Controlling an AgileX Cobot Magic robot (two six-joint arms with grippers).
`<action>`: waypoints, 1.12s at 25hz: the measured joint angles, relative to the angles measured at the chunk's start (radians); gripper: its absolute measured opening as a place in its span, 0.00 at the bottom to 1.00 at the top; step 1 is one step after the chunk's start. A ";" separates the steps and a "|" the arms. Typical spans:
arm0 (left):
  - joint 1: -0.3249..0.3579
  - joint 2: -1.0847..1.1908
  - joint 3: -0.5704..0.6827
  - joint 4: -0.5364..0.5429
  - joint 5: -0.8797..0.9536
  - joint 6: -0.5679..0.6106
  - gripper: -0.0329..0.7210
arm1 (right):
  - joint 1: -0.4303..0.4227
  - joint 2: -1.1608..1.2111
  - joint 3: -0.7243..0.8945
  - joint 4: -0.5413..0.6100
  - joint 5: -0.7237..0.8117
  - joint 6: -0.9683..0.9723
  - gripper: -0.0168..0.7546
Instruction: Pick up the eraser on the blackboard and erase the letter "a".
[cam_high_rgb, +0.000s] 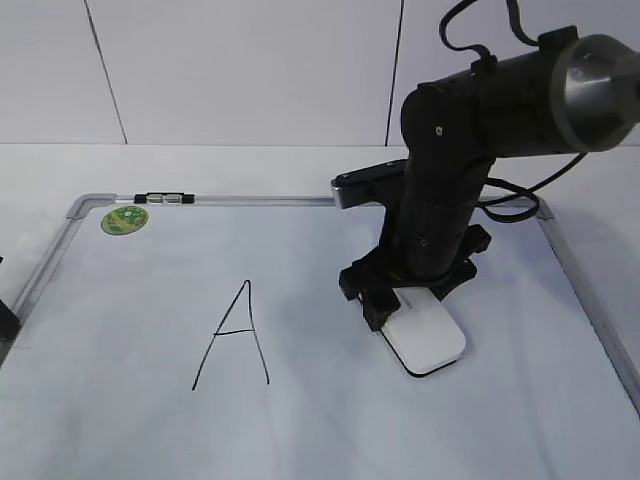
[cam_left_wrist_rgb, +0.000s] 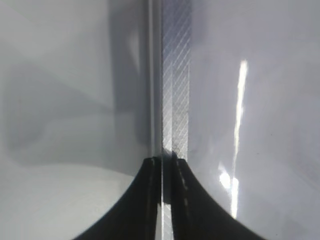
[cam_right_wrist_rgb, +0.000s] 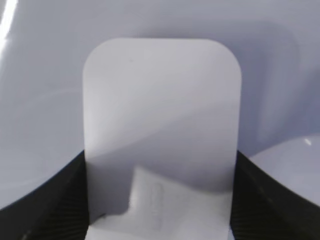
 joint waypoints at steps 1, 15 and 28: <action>0.000 0.000 0.000 0.000 0.000 0.000 0.07 | 0.000 -0.002 0.000 -0.006 0.000 0.007 0.74; 0.000 0.000 0.000 0.000 0.000 0.000 0.07 | 0.183 -0.003 0.000 -0.021 0.008 -0.002 0.74; 0.000 0.000 0.000 0.000 0.000 0.000 0.07 | -0.107 -0.009 0.002 -0.055 0.028 0.040 0.74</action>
